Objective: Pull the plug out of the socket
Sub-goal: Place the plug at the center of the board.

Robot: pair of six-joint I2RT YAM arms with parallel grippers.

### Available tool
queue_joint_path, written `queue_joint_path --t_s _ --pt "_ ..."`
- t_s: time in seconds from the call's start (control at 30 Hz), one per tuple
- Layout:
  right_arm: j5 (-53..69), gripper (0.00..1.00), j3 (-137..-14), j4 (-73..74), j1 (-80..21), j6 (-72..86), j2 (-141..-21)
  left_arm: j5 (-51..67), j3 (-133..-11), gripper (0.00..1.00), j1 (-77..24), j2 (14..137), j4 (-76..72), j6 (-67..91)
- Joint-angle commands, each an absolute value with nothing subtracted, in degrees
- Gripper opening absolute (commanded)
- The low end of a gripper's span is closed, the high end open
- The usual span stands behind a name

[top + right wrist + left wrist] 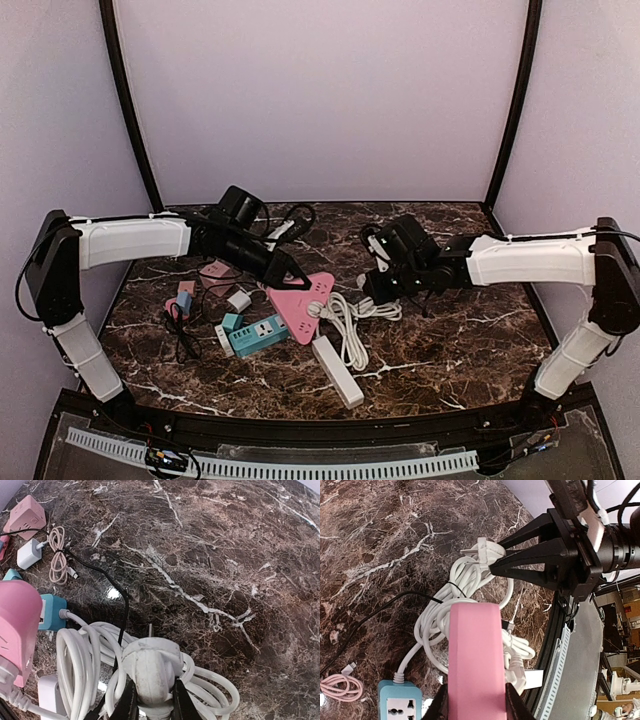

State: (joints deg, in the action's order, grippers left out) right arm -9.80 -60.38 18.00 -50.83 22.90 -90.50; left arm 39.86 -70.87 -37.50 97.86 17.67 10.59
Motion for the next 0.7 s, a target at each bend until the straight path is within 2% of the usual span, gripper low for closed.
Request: queue_joint_path --t_s 0.0,0.1,0.33,0.47,0.67 --pt "-3.20 0.00 -59.04 15.57 -48.85 24.90 -93.05 43.26 -70.49 0.01 -37.18 94.18 15.54 10.58" --pt "-1.11 0.00 -58.17 14.78 -47.69 25.54 -93.62 42.80 -70.49 0.01 -37.18 94.24 15.75 10.56" --pt "-0.48 0.39 -57.12 14.27 -46.85 25.36 -93.57 42.30 -70.52 0.01 -37.17 94.46 16.00 10.64" --pt "-1.26 0.55 -56.56 14.24 -46.84 25.21 -92.40 42.08 -70.49 0.01 -37.18 94.49 16.00 10.64" --pt "-4.41 0.72 -54.60 13.96 -46.85 24.80 -87.80 41.96 -70.49 0.01 -37.16 94.50 16.00 10.71"
